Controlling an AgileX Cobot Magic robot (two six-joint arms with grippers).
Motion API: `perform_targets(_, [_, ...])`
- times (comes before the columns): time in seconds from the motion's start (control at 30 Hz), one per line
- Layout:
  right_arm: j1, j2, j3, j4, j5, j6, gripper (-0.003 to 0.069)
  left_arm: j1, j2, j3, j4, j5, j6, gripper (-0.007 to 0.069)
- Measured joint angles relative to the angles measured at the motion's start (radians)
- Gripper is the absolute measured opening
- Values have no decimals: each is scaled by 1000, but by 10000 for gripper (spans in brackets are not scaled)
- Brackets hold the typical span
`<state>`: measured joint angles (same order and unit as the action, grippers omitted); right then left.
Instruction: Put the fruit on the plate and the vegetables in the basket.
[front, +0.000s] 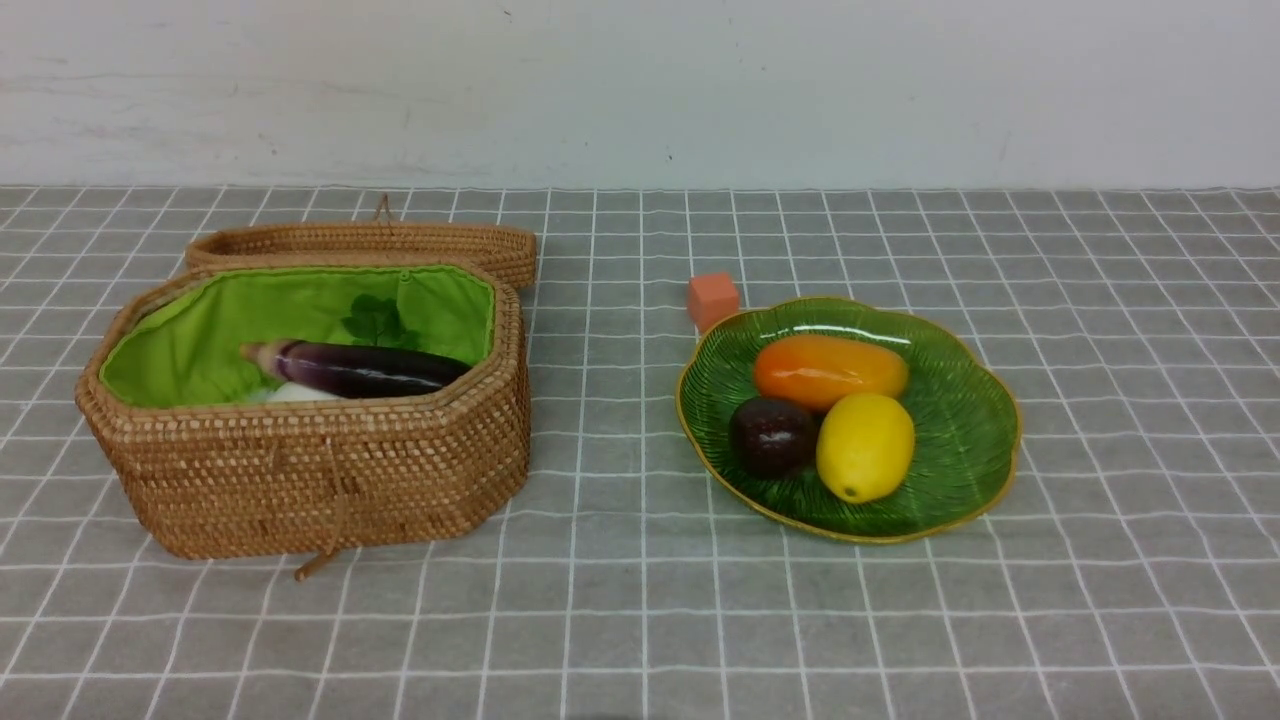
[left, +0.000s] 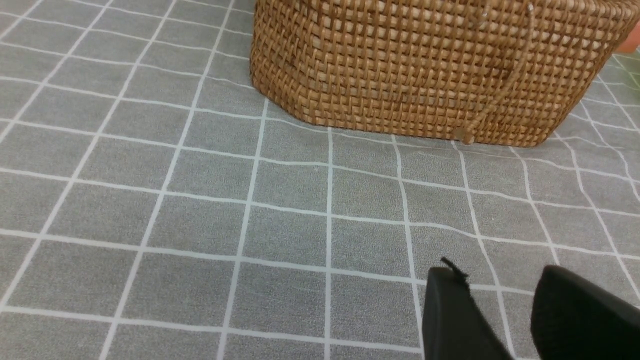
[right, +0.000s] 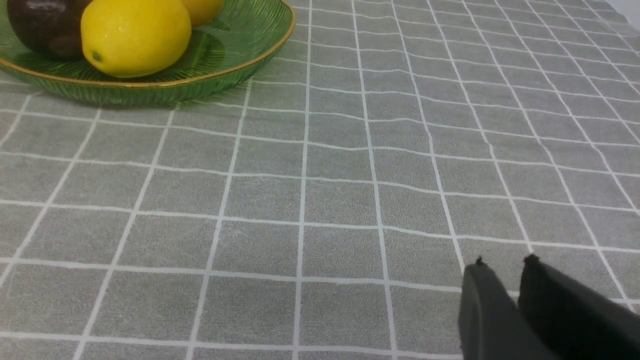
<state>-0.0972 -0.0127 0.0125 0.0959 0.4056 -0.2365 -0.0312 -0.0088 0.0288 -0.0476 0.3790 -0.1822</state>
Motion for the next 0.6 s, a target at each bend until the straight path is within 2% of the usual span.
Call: perform_targets(0.6, [0,0,0,0,0,1,141,0,0,0,0,0,0,239])
